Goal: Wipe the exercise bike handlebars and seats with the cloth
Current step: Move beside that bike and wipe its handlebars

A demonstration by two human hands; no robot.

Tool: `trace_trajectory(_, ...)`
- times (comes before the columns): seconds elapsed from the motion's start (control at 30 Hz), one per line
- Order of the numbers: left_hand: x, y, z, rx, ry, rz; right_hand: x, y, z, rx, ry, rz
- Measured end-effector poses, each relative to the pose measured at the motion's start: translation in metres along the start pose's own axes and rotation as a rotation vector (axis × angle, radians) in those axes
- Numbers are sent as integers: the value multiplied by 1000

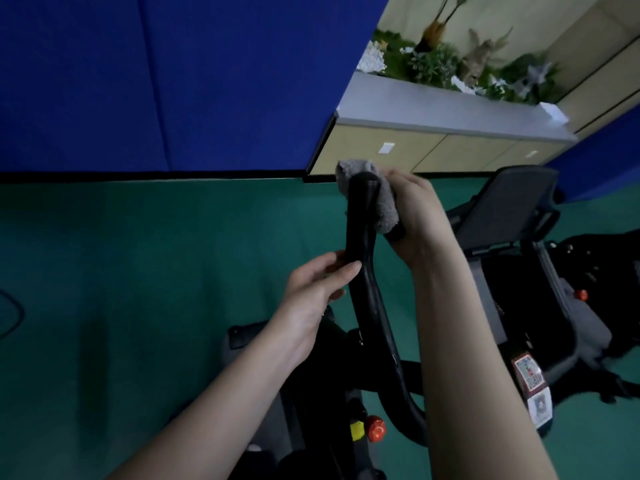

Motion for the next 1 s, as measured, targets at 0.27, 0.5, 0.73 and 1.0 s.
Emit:
trace_trajectory(0.27,-9,-2,4,69,-139,2,-25,7,9,-18,-1,-67)
trace_trajectory(0.5,-72,-17,4,59,-477,-289,-37,58,24,-384,459,103)
trace_trajectory(0.73,-88,-32,-24,135,-486,-361,-32,91,22,-605,431,317)
trace_trajectory(1.0,-88,-38,-21,178,-504,-348,-32,117,34,-715,520,365)
Point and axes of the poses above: each hand's wrist, its own y-axis away from the middle knuckle, its own z-axis out of the back of the hand, x = y × z, the point moved 7 cm from there along -y, towards the middle knuckle, and after that the axes turned 6 degrees about -z, right-handed, at the moved point
